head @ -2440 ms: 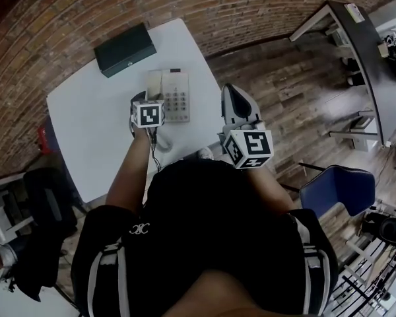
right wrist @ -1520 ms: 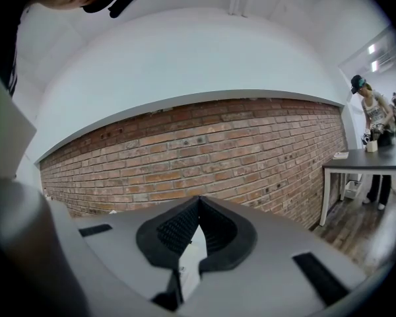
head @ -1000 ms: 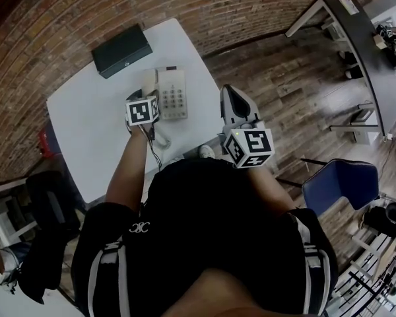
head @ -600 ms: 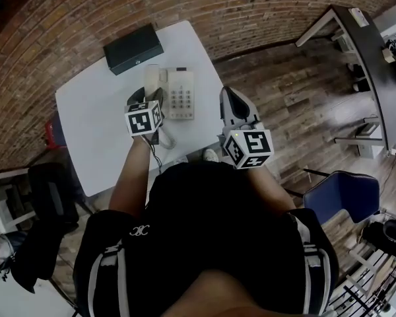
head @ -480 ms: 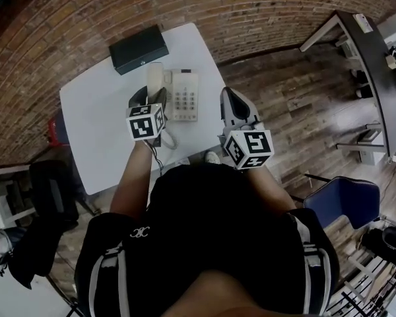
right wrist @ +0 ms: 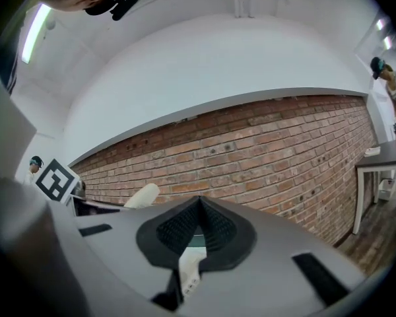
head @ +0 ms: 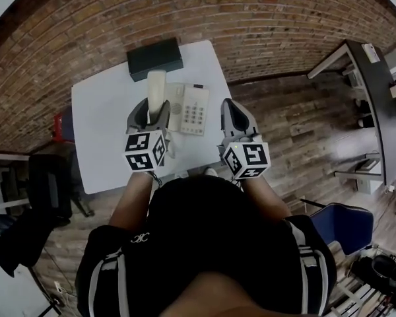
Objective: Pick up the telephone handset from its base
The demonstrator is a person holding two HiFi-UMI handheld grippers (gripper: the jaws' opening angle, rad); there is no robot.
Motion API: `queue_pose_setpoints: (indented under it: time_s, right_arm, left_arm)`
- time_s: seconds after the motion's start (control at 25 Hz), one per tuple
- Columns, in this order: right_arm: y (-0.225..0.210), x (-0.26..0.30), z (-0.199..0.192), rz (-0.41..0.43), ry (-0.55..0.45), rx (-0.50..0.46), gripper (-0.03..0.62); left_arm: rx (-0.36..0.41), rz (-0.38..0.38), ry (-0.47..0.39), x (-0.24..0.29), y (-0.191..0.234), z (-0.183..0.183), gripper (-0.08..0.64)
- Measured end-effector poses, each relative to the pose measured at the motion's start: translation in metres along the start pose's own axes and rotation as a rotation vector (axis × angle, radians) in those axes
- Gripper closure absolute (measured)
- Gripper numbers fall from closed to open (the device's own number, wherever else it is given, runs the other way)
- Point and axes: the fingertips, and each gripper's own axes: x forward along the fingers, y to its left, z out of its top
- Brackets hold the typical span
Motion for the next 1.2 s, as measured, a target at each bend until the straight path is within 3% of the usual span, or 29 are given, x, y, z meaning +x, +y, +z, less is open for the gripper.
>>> queue_pose_setpoints:
  time_s: [0.32, 0.68, 1.2]
  right_arm:
    - [0.0, 0.011, 0.002, -0.029, -0.01, 0.02, 0.595]
    - [0.016, 0.02, -0.009, 0.018, 0.033, 0.024, 0.595]
    - [0.018, 0.023, -0.011, 0.023, 0.044, 0.011, 0.595]
  left_arm:
    - [-0.028, 0.001, -0.136, -0.042, -0.002, 0.025, 0.347]
    - [-0.031, 0.043, -0.121, -0.049, 0.017, 0.018, 0.347]
    - [0.014, 0.006, -0.108, -0.041, 0.009, 0.018, 0.347]
